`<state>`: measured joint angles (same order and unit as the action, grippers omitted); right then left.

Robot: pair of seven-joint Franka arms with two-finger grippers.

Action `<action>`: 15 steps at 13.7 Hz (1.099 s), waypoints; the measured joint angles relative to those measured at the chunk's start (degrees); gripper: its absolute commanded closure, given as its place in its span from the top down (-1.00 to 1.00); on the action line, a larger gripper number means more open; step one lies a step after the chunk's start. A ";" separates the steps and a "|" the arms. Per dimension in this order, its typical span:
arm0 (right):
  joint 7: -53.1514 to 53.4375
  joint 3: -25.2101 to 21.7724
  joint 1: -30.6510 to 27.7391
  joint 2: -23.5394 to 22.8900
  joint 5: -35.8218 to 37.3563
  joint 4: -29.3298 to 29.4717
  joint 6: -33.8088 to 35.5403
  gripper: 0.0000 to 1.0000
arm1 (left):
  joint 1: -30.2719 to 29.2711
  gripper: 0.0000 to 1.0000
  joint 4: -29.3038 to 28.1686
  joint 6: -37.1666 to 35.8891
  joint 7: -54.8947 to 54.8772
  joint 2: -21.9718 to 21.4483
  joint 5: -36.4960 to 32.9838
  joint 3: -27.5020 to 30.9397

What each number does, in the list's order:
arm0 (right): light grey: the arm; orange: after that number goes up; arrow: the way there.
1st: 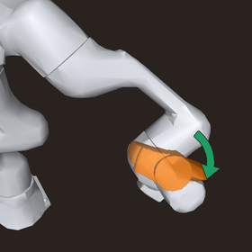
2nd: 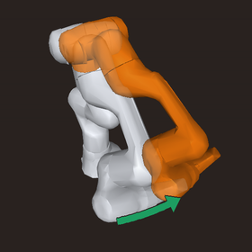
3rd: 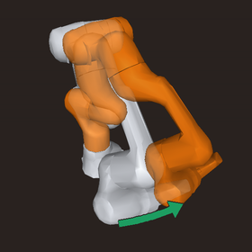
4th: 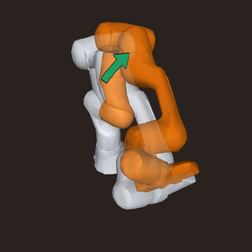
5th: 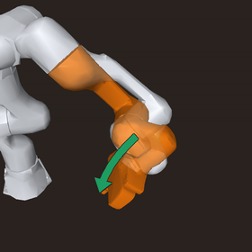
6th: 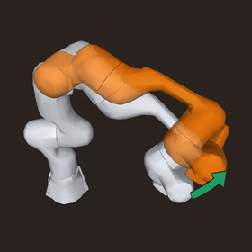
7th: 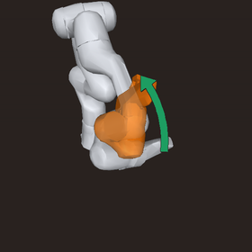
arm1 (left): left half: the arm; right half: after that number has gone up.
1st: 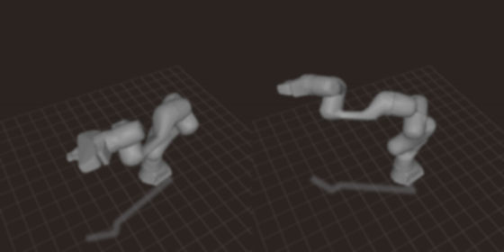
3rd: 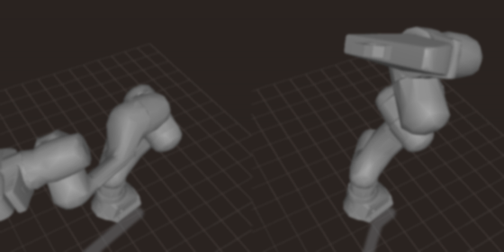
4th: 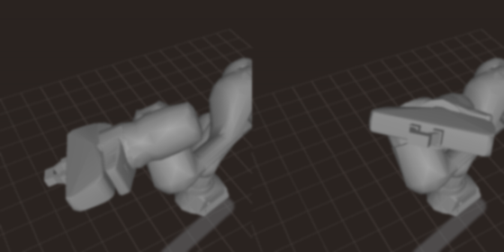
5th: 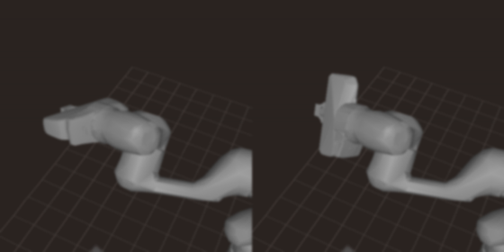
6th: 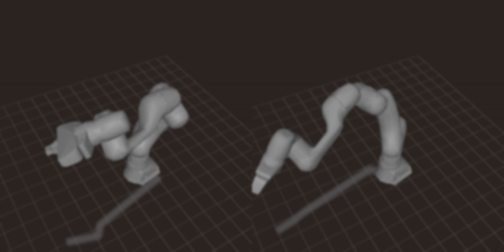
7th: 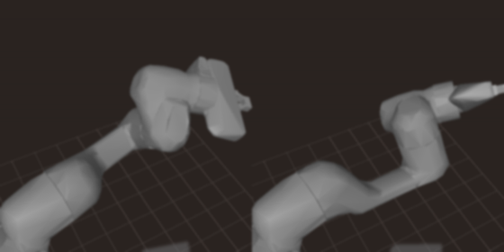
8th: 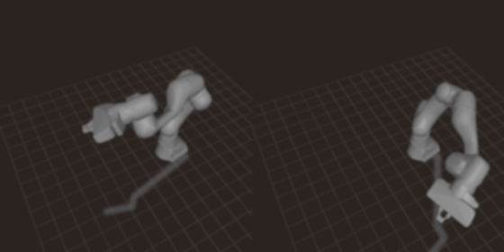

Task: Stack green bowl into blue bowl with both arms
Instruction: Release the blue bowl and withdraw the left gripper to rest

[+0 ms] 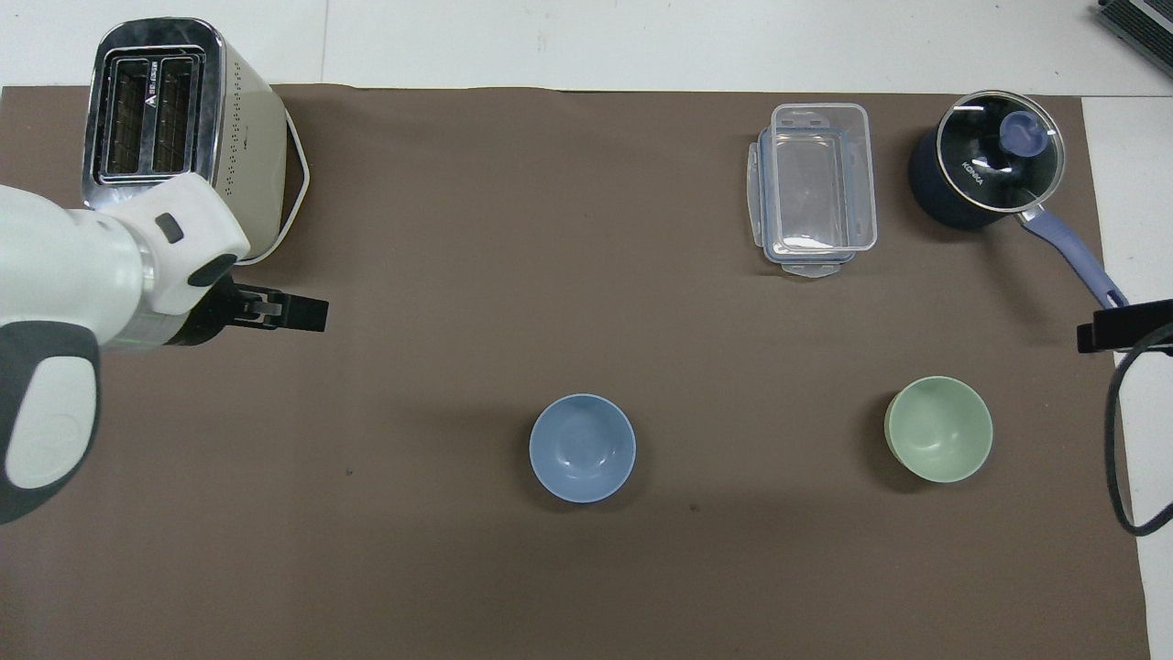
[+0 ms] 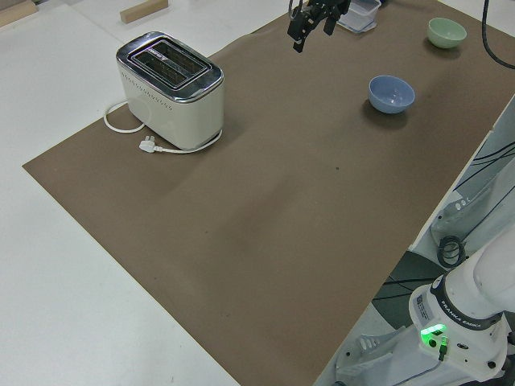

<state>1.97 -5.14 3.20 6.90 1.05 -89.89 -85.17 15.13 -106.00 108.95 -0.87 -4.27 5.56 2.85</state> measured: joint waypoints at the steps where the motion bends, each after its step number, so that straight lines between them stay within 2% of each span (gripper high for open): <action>1: 0.00 0.00 0.00 0.00 0.00 0.00 0.00 1.00 | -1.07 1.00 1.18 -1.14 -0.82 0.05 0.00 0.00; 9: 0.00 0.00 0.00 0.00 0.00 0.00 0.00 1.00 | -6.57 1.00 13.62 -16.46 -4.58 3.26 -0.14 0.02; 15: 0.00 0.00 0.00 0.00 0.00 0.00 0.00 1.00 | -8.34 1.00 16.90 -20.51 -4.64 4.44 -0.16 0.07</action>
<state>1.97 -5.14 3.20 6.90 1.05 -89.89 -85.17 6.79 -89.10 88.44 -5.51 0.17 5.40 2.92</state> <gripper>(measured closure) 0.000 0.000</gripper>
